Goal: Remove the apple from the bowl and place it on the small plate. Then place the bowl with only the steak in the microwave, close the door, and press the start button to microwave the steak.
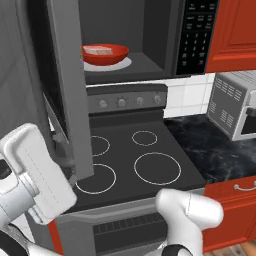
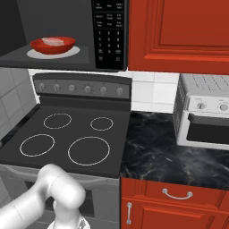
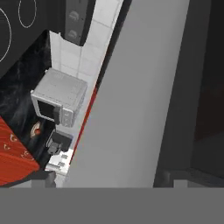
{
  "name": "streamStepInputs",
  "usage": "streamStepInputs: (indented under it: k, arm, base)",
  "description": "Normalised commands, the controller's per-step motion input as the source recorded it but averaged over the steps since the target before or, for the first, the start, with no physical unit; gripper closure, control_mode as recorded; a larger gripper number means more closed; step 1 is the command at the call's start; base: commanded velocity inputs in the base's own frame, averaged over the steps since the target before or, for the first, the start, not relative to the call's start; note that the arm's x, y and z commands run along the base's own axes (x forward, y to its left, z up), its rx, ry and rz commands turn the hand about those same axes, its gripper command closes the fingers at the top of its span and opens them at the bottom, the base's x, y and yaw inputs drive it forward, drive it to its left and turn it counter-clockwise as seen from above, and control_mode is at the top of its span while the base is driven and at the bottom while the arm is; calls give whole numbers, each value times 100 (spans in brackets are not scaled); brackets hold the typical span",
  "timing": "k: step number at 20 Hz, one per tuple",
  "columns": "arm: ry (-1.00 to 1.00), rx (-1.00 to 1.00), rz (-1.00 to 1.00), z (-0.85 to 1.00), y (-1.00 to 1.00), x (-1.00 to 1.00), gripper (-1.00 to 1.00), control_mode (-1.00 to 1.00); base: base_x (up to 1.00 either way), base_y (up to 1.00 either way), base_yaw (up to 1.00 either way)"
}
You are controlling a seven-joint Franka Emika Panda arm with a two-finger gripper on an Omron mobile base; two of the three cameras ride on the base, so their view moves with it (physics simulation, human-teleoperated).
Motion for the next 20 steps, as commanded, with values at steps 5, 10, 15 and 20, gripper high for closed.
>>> streamStepInputs:
  k: [5,10,15,20]
  arm:
    - [0,30,7,42,-100,0,-100,-100]
    - [0,27,15,30,-100,6,-100,-100]
    - [0,24,20,24,-100,28,-100,-100]
    - [0,24,28,24,-100,48,-100,-100]
  base:
    - [0,0,0]
    - [0,0,0]
    - [0,0,0]
    - [0,0,0]
